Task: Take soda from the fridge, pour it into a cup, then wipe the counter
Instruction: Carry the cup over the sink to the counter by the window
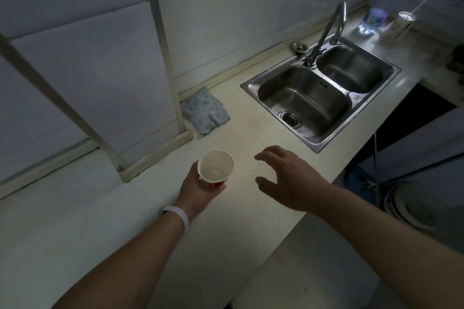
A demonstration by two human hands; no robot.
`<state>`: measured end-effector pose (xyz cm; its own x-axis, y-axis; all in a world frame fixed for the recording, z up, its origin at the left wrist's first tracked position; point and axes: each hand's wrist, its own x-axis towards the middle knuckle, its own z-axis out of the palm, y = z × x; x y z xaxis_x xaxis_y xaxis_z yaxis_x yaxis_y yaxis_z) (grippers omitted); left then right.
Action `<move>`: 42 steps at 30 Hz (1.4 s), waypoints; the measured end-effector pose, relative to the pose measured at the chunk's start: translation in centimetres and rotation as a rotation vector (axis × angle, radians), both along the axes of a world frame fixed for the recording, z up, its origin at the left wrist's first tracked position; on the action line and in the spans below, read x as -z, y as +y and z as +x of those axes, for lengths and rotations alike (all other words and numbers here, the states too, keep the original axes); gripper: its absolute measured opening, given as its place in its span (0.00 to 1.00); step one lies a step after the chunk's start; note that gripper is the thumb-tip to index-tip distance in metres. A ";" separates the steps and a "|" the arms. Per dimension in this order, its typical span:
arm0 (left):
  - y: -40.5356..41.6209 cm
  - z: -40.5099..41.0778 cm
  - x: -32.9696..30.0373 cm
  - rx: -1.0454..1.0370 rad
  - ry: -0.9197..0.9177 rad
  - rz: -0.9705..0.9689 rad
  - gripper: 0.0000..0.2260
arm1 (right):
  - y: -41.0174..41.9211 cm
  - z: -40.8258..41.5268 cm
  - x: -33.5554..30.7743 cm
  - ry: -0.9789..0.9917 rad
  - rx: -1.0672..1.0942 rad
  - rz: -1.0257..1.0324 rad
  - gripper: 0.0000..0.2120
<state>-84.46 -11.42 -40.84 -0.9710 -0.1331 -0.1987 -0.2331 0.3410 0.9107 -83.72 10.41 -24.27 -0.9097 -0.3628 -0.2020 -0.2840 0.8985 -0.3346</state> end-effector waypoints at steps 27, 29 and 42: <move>22.4 -5.3 -13.2 0.419 0.174 0.084 0.36 | 21.2 1.7 -5.4 0.202 0.259 -0.128 0.25; 26.0 -5.6 -13.8 0.436 0.178 0.085 0.37 | 24.8 1.9 -5.7 0.221 0.292 -0.149 0.24; 46.9 -7.8 -17.0 0.588 0.198 0.189 0.35 | 45.7 3.6 -7.3 0.250 0.478 -0.195 0.25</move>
